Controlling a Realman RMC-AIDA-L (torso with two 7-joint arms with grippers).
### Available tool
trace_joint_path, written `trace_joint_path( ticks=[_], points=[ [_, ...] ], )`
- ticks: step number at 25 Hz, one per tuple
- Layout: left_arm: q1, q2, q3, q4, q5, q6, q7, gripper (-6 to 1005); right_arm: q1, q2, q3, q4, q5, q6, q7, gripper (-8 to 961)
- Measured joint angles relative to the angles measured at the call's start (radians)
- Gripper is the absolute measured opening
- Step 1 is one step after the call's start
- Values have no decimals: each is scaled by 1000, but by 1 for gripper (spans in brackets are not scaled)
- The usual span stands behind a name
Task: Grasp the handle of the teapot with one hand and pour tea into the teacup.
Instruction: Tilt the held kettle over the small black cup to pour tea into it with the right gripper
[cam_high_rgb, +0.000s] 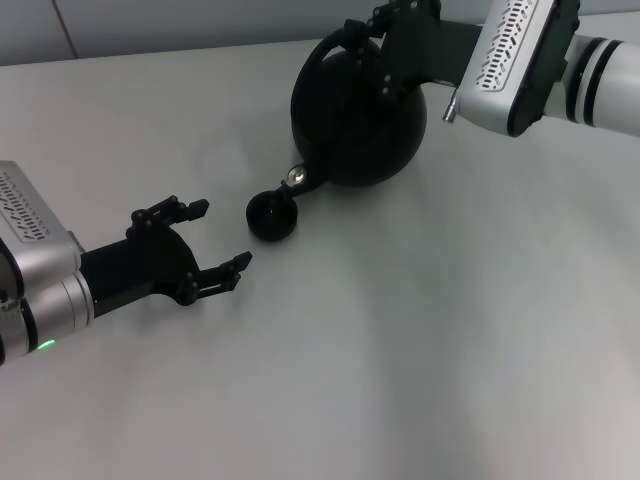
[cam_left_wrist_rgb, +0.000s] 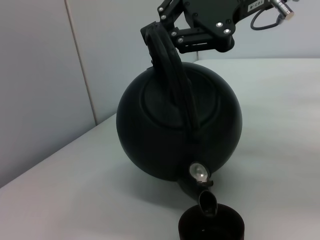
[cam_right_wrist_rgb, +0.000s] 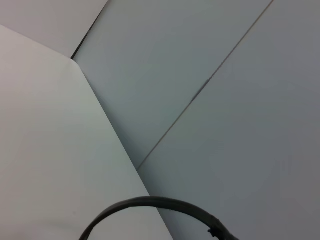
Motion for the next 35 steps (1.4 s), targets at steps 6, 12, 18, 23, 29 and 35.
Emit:
trace_joint_path(
  ticks=[6, 12, 18, 23, 29, 35],
  points=[
    [0, 2, 0, 0, 1, 0, 0, 840, -1, -1, -4, -11, 0, 2, 1, 88],
    [1, 2, 3, 0, 1, 0, -1, 840, -8, -1, -7, -25, 0, 3, 1, 87],
    [6, 3, 1, 2, 1, -1, -1, 841, -11, -1, -8, -33, 0, -3, 2, 86],
    [22, 0, 0, 21, 2, -1, -1, 841, -12, -1, -20, -38, 0, -1, 2, 86],
    [26, -2, 0, 28, 1, 1, -1, 841, -24, -1, -42, -66, 0, 3, 4, 85],
    [28, -3, 4, 28, 1, 1, -1, 840, -30, -1, -44, -74, -2, 3, 15, 86]
  ],
)
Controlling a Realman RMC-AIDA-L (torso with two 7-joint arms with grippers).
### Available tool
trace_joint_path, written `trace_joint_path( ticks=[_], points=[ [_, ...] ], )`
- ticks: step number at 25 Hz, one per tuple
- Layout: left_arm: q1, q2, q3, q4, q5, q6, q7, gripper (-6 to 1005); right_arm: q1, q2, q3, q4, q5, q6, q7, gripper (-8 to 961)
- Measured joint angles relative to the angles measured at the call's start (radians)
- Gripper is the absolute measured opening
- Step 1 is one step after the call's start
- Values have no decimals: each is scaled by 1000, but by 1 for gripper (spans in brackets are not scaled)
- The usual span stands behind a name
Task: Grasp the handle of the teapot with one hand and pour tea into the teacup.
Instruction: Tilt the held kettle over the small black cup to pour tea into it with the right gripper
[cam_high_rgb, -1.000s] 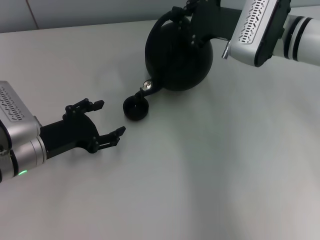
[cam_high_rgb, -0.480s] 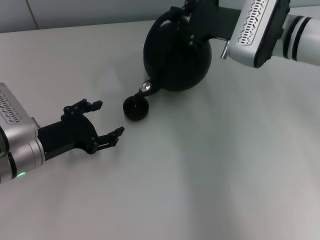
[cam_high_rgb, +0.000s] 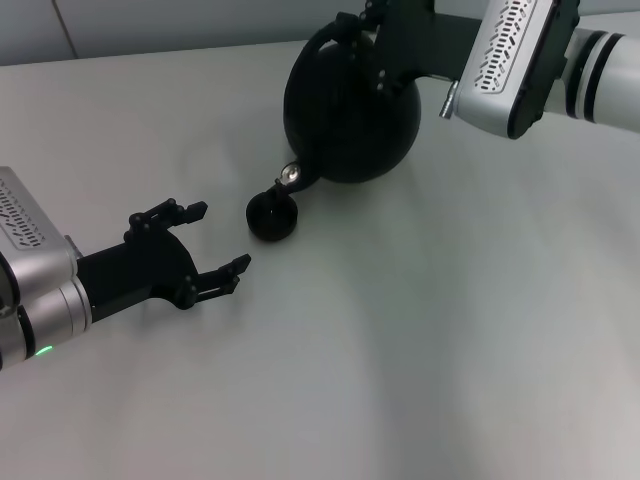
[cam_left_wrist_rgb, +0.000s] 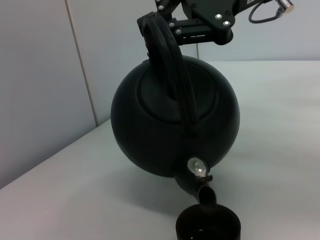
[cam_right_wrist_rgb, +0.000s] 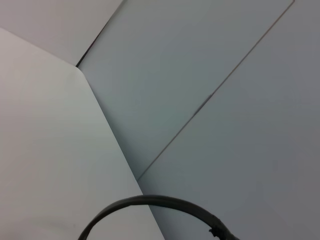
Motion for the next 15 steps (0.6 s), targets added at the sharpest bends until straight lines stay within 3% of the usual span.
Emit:
trace_joint_path(
  ticks=[15],
  points=[
    [-6, 3, -4, -1, 16, 0, 0, 841, -3, 0, -11, -7, -4, 19, 1, 83]
  ],
)
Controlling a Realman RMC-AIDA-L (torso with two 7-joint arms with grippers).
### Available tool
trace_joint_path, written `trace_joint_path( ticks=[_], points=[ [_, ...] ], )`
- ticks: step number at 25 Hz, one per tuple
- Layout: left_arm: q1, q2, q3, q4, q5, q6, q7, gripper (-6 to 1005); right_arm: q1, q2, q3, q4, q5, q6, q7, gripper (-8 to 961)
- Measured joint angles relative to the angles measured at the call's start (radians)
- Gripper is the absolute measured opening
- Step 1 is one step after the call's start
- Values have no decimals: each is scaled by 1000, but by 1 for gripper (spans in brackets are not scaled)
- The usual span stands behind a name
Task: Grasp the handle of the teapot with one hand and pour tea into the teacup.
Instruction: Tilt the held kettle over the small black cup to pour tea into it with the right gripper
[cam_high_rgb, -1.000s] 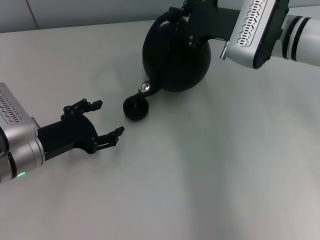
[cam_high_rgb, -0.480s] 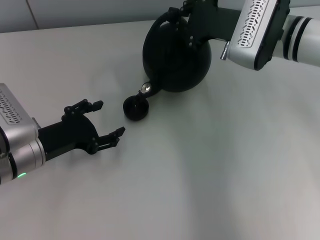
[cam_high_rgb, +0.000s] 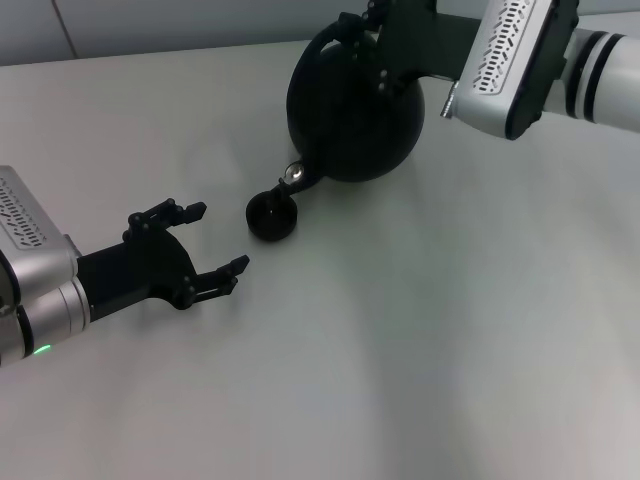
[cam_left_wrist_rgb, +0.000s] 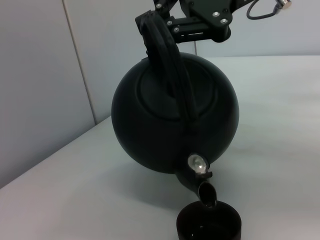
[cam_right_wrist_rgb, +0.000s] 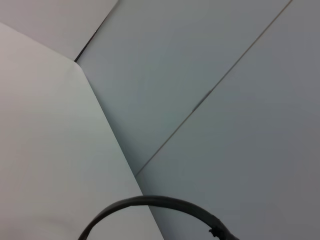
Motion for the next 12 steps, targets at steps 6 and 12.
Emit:
trace_joint_path(
  ticks=[6, 12],
  points=[
    [-1, 2, 0, 1, 1, 0, -6, 840, 3, -1, -32, -4, 0, 31, -6, 83],
    [-1, 2, 0, 1, 1, 0, -7, 841, 4, -3, -34, -4, 0, 32, -8, 82]
  ],
)
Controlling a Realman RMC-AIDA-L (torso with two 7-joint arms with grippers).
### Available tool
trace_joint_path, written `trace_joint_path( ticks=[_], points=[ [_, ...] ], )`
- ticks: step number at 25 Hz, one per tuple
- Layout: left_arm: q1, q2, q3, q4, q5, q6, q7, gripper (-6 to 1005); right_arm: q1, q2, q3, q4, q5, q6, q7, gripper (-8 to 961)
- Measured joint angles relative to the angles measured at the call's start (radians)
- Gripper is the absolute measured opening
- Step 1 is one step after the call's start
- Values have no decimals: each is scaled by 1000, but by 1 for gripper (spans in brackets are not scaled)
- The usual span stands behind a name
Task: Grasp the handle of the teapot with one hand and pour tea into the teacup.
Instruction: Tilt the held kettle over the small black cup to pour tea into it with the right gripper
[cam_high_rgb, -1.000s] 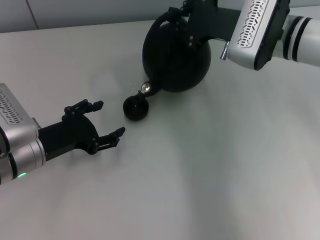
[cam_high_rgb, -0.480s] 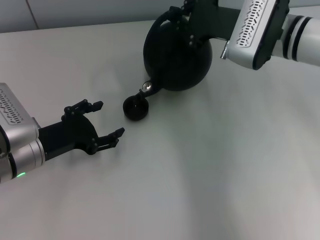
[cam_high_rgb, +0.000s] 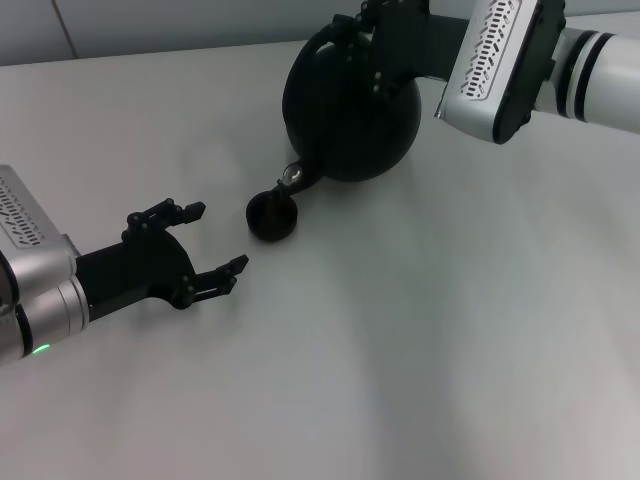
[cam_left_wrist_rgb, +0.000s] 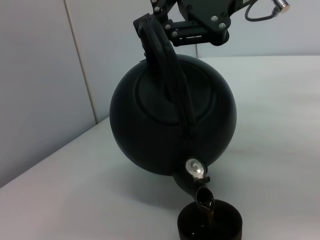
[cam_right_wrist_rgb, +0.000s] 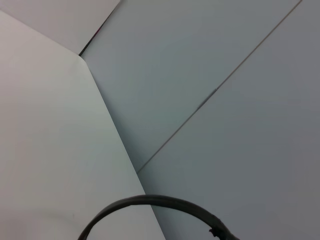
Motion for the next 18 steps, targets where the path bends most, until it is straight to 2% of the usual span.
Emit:
trace_joint_path(
  ticks=[18],
  points=[
    [5, -4, 0, 0, 6, 0, -2, 840, -6, 0, -31, -27, -3, 25, -2, 83]
  ],
)
